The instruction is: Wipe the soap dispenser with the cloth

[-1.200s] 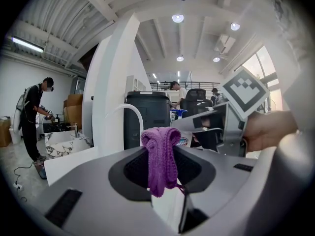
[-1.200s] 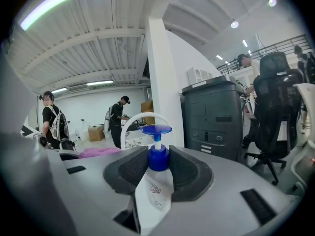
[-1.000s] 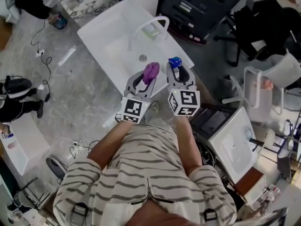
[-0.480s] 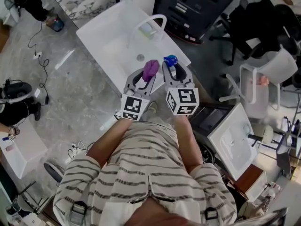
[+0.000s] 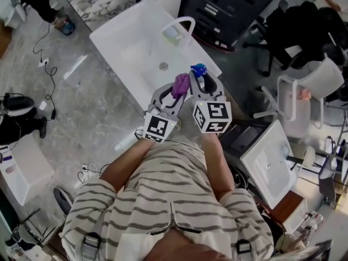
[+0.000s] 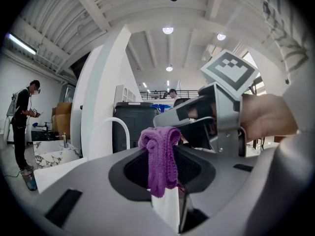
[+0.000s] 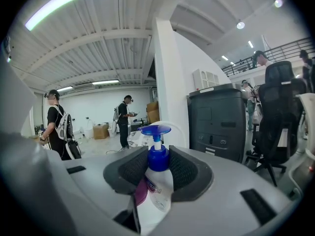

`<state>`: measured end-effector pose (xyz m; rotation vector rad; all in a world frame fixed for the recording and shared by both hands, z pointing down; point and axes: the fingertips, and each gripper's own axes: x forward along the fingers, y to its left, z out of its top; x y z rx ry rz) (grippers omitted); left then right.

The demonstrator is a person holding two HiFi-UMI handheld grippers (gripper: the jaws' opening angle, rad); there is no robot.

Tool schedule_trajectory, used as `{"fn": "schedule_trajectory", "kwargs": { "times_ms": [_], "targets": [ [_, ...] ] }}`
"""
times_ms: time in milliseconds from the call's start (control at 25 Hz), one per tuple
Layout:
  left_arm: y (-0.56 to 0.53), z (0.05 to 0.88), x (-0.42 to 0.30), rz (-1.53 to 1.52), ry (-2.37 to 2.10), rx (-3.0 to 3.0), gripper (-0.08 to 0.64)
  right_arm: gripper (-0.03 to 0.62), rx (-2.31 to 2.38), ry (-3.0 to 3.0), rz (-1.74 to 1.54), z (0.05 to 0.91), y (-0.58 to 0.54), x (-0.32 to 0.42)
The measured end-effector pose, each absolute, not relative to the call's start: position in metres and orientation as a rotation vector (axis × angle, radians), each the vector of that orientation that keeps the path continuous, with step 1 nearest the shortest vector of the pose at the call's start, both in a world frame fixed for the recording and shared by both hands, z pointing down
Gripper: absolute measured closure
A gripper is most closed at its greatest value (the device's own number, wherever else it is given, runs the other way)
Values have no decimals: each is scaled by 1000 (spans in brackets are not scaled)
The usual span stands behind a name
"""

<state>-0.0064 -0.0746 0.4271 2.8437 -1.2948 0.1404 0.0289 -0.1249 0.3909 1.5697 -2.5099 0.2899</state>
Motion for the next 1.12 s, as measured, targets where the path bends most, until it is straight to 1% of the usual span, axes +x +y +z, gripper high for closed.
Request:
{"fn": "schedule_trajectory", "kwargs": {
  "times_ms": [560, 840, 1120],
  "targets": [
    [-61, 435, 23, 107, -1115, 2946, 443, 457, 1572, -2487, 273, 388, -122, 32],
    [-54, 443, 43, 138, -1015, 3004, 443, 459, 1557, -2508, 258, 382, -117, 25],
    [-55, 463, 45, 201, -993, 2979, 442, 459, 1564, -2527, 279, 378, -115, 27]
  ]
}}
